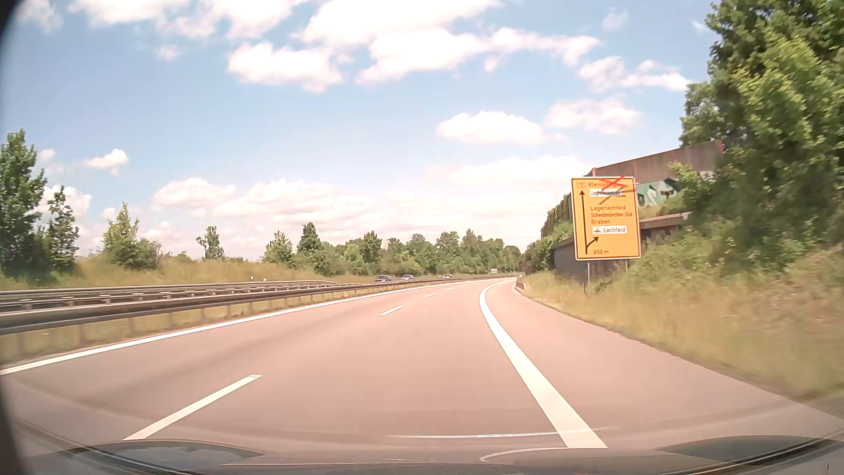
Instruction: Follow the waypoints while adhering to traffic rules and regulations
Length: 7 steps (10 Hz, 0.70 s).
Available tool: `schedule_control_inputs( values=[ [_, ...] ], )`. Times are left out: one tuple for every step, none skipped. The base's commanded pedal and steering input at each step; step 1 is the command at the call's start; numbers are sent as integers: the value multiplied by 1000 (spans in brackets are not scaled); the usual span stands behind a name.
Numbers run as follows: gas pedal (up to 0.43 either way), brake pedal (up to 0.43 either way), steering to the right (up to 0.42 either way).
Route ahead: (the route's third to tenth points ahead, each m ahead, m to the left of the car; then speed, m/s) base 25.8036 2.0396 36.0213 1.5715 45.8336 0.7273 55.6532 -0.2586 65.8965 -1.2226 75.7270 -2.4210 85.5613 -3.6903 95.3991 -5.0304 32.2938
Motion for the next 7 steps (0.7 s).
schedule_control_inputs(
  values=[
    [331, 12, 11],
    [311, 12, 10],
    [280, 12, 10],
    [280, 12, 10],
    [280, 12, 11],
    [280, 12, 13],
    [280, 12, 15]
  ],
)
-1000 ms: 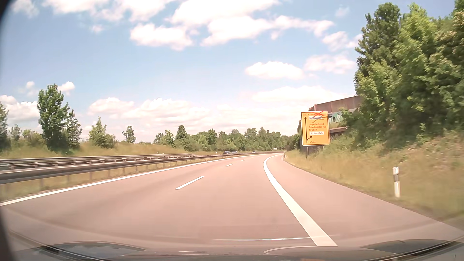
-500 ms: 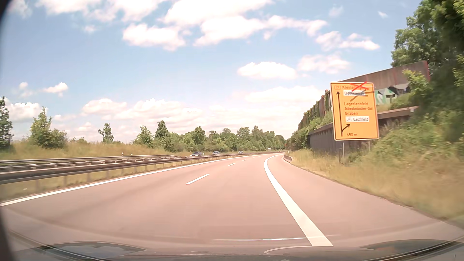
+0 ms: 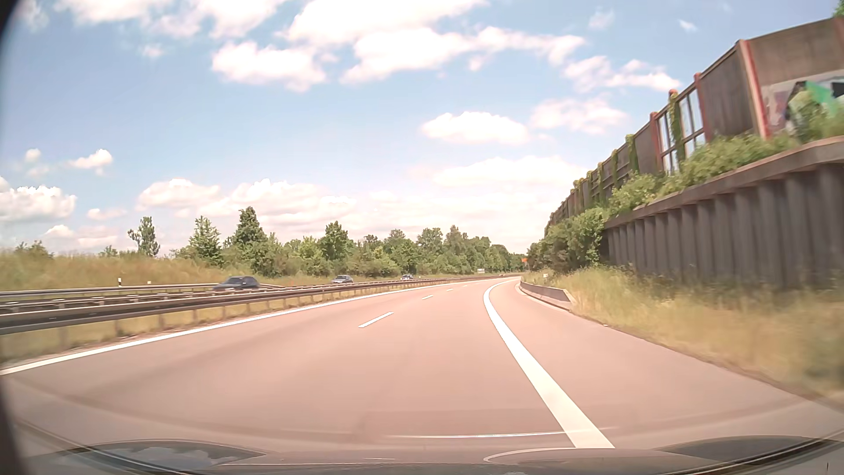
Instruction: Follow the waypoints while adhering to traffic rules and regulations
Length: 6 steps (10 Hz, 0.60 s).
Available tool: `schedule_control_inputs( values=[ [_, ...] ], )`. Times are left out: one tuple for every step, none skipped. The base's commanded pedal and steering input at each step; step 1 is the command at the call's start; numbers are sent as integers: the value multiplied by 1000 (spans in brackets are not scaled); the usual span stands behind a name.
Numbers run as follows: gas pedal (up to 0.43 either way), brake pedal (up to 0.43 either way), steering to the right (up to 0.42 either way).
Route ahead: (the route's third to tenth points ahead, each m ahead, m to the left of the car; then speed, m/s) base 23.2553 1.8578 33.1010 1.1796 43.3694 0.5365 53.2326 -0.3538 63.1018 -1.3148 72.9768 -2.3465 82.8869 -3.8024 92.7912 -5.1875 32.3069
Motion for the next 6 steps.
schedule_control_inputs(
  values=[
    [280, 12, 16],
    [280, 12, 16],
    [280, 12, 16],
    [280, 6, 17],
    [280, 12, 16],
    [280, 12, 16]
  ],
)
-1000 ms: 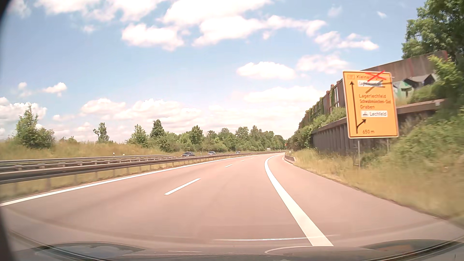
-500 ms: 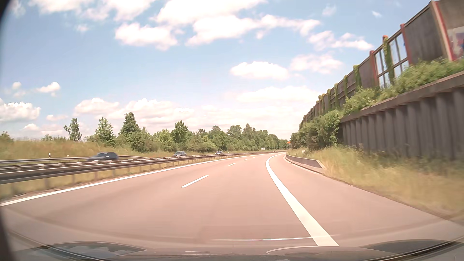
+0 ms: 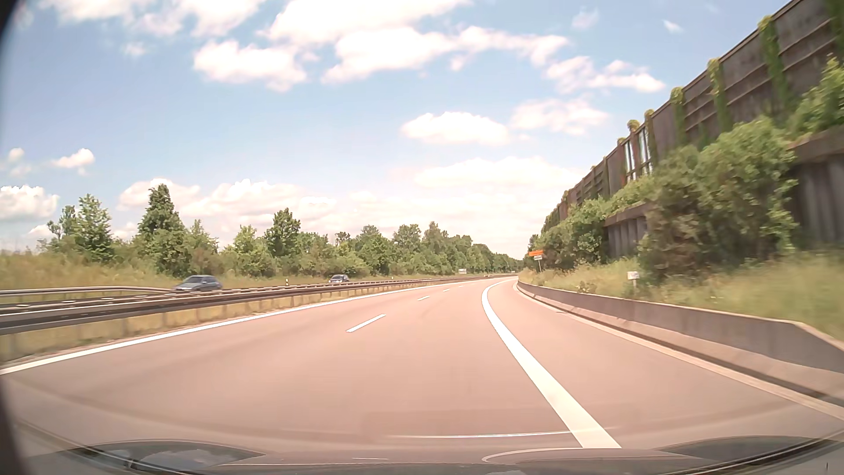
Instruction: Follow the waypoints while adhering to traffic rules and regulations
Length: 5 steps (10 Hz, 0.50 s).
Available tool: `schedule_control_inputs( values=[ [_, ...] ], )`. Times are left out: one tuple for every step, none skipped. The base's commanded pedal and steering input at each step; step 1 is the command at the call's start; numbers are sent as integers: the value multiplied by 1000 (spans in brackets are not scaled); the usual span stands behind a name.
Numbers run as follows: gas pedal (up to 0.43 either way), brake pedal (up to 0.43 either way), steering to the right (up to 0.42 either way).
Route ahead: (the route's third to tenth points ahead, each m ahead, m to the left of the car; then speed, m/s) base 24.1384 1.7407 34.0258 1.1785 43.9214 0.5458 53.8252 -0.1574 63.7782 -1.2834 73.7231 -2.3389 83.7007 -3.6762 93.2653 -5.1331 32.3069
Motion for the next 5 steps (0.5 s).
schedule_control_inputs(
  values=[
    [287, 12, 16],
    [287, 12, 16],
    [287, 12, 16],
    [287, 12, 16],
    [287, 12, 15]
  ],
)
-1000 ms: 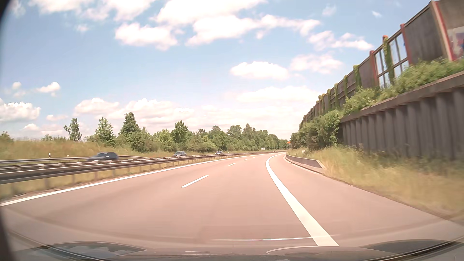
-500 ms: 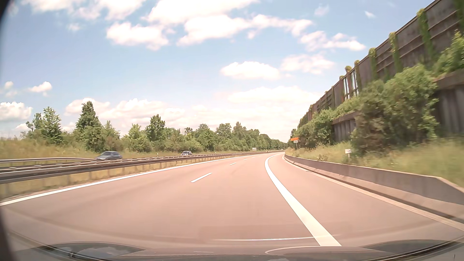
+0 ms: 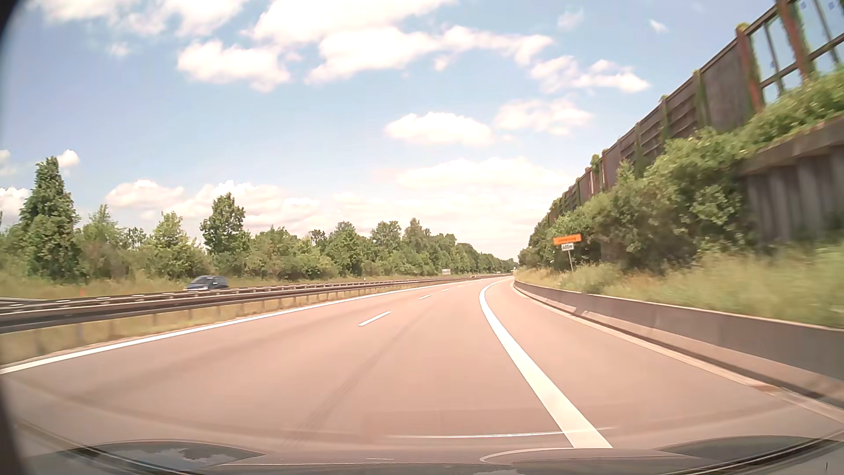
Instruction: Follow the waypoints while adhering to traffic rules and regulations
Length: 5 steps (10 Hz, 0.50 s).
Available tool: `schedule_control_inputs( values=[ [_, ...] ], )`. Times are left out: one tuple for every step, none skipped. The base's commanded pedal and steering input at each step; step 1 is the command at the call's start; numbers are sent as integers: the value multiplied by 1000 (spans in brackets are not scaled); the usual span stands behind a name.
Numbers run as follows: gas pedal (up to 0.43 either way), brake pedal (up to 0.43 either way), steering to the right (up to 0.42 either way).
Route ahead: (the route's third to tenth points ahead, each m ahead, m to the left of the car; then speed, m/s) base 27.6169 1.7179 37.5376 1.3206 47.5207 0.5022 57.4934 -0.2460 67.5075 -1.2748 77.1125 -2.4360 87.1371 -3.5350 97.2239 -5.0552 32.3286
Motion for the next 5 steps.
schedule_control_inputs(
  values=[
    [287, 12, 15],
    [287, 12, 11],
    [287, 12, 9],
    [299, 12, 9],
    [299, 6, 9]
  ],
)
